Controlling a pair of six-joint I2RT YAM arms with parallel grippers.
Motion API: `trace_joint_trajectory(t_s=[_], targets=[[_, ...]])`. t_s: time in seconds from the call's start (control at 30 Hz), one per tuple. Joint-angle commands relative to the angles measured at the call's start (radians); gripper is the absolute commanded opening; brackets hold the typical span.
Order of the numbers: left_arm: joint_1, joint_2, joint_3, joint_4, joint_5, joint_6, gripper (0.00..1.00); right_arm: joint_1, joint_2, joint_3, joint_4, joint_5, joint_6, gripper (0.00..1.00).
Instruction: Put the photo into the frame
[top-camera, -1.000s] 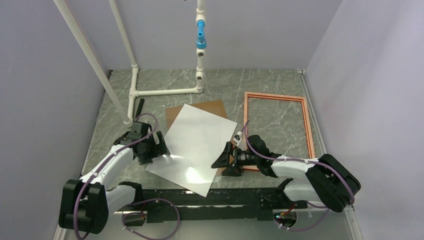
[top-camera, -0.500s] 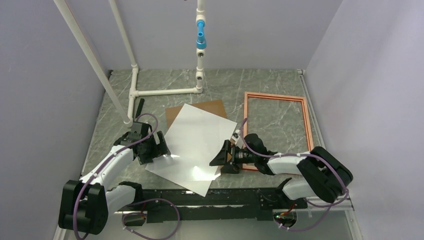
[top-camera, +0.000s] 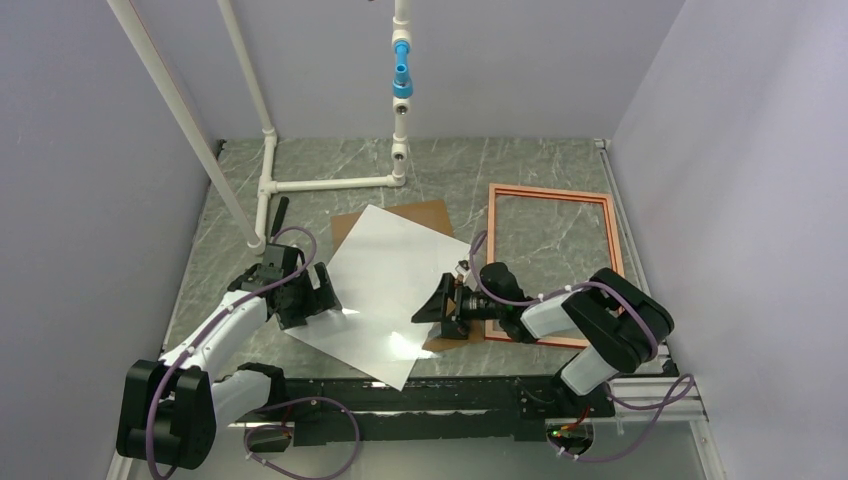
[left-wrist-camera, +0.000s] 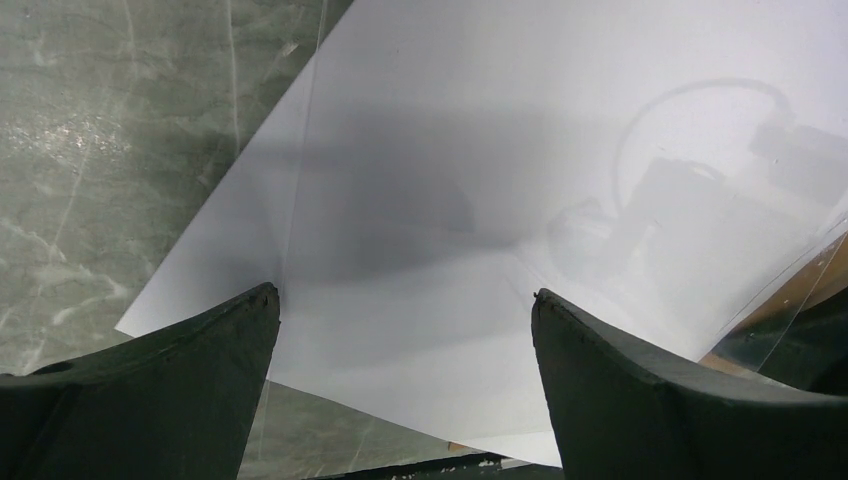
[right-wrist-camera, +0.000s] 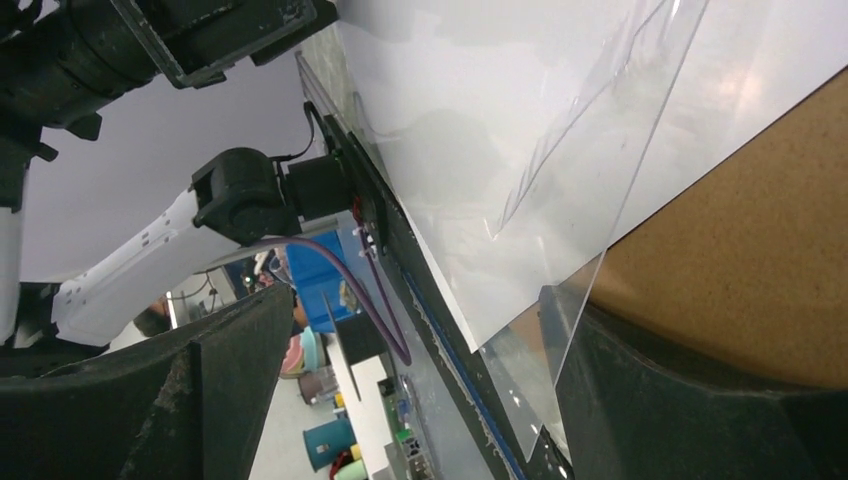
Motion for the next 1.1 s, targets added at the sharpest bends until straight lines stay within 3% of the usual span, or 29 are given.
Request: trace_joint_trajectory(t_s=[0.0, 0.2, 0.3, 0.47, 0.67, 0.87, 1.07], targets=[[-0.006, -0.007, -0.001, 0.027, 0.036, -0.001, 0.98, -0.005, 0.014, 0.029, 0.115, 0.018, 0.010, 0.91], [-0.006, -0.017, -0.002, 0.028, 0.041, -0.001, 0.98, -0.010, -0.089, 0.017, 0.002, 0.083, -0.026, 0.66], [-0.007, -0.022, -0.002, 0.030, 0.044, -0.001, 0.98, -0.011, -0.154, 0.038, -0.129, 0.124, -0.070, 0.41], [-0.006, -0.030, -0.003, 0.032, 0.048, 0.000, 0.98, -0.015, -0.211, 0.046, -0.228, 0.153, -0.095, 0.33], [-0.006, -0.048, 0.005, 0.031, 0.054, 0.004, 0.98, -0.041, -0.288, 0.016, -0.309, 0.178, -0.103, 0.00], [-0.008, -0.068, 0.012, 0.041, 0.074, 0.004, 0.98, -0.068, -0.486, -0.028, -0.514, 0.260, -0.120, 0.00], [-0.049, -0.049, 0.018, 0.097, 0.107, -0.016, 0.98, -0.103, -0.818, -0.028, -0.890, 0.383, -0.136, 0.00]])
